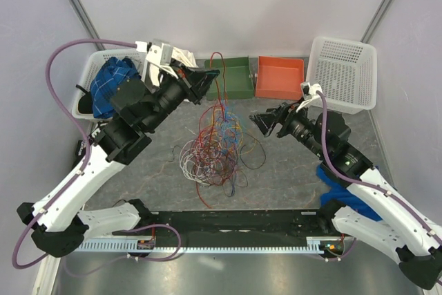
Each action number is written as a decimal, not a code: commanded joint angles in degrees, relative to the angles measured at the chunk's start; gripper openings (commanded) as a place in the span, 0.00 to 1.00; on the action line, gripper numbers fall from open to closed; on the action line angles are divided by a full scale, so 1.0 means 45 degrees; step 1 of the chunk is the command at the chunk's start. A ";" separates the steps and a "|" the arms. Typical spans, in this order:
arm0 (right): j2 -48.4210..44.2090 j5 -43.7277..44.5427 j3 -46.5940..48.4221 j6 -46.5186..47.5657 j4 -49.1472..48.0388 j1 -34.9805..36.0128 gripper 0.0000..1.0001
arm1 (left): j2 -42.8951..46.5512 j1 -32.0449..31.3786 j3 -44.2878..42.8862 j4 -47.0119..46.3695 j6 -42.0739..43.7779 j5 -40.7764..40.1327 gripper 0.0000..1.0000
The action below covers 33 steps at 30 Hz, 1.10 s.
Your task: Untangle the cables
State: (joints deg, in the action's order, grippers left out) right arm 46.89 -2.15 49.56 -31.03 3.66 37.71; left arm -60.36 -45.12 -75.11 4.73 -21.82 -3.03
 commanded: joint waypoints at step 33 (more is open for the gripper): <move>0.4462 -0.0304 -0.1891 -0.1190 -0.3626 0.0447 0.00 | -0.1529 -0.0012 -0.5083 0.1117 0.2466 -0.0401 0.02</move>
State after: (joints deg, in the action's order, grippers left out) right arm 66.70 -6.57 44.71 -35.75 -12.71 39.64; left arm -69.28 -45.12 -92.75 12.23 -15.27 -2.09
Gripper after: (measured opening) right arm 0.010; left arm 0.041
